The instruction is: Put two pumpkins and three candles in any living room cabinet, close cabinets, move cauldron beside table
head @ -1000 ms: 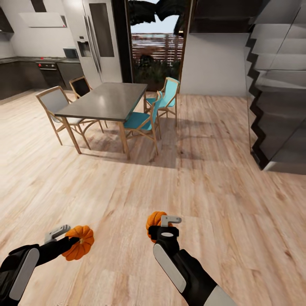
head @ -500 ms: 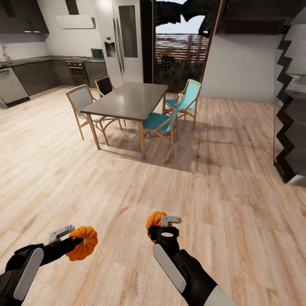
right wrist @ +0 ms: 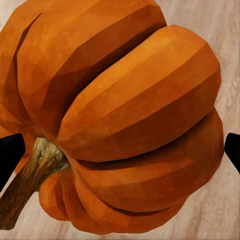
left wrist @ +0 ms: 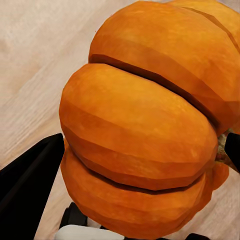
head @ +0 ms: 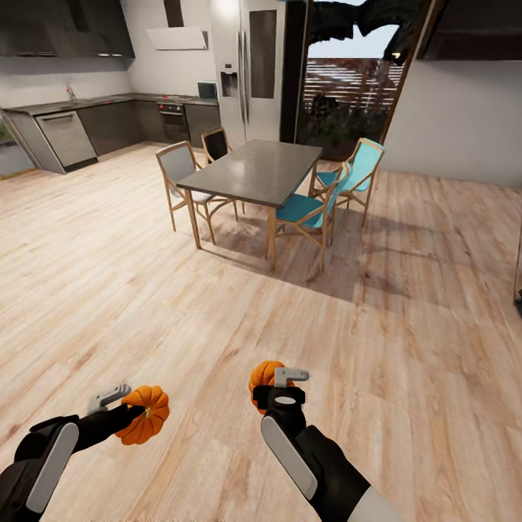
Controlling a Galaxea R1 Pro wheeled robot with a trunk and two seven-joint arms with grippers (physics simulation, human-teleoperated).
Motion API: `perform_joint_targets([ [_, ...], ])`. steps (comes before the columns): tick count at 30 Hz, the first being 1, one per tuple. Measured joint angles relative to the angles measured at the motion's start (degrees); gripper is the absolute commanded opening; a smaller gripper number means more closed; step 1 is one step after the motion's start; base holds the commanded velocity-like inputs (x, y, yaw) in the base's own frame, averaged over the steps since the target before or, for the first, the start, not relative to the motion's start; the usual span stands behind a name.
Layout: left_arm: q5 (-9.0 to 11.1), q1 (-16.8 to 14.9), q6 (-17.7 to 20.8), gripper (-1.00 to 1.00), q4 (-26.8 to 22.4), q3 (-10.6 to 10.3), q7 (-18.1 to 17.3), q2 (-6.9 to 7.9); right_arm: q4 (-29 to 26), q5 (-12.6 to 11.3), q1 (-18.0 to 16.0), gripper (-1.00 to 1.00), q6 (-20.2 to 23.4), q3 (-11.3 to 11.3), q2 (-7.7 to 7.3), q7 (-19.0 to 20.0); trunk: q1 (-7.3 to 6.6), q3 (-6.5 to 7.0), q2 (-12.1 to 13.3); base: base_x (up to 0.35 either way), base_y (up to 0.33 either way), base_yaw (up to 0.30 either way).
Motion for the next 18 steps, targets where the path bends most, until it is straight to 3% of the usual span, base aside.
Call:
perform_joint_targets([
  [18,-0.2,0.0,0.3,-1.0,0.1,0.0,0.1,0.06,0.0,0.0,0.0,-1.0,-1.1,0.1,0.0,0.0,0.0,0.0,0.0,0.228,0.088,0.287],
])
